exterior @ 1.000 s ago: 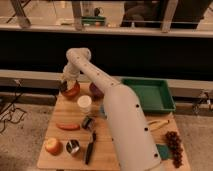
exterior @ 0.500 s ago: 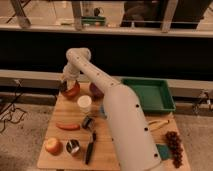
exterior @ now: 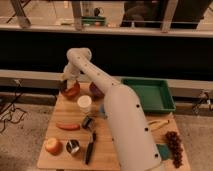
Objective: Place eraser in red bowl
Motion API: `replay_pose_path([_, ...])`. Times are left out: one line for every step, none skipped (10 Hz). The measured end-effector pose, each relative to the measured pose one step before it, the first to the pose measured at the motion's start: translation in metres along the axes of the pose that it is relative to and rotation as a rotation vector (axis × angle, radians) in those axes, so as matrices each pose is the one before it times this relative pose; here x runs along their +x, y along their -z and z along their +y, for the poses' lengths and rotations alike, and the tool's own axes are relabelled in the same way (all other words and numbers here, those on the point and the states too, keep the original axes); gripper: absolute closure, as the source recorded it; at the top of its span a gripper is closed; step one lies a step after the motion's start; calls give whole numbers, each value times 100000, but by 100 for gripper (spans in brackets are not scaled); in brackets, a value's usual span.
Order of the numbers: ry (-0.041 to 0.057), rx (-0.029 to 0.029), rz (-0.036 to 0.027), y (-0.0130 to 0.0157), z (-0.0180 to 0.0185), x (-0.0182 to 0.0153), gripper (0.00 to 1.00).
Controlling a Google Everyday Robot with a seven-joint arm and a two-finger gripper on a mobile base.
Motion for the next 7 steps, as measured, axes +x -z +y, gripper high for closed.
replay_pose_path([1,3,-6,-3,0,-1,22])
replay_pose_path([-76,-180,-84,-147,94,21,22])
replay_pose_path([39,18,-2,15,-22,-25,22])
replay_pose_path([-8,-23,-10,-21,13,3,22])
replay_pose_path([45,27,-1,17,-31,-28,22])
replay_pose_path([5,-40,-19,-36,11,-9,22])
replay_pose_path([21,22,-4,13,-17,-15,22])
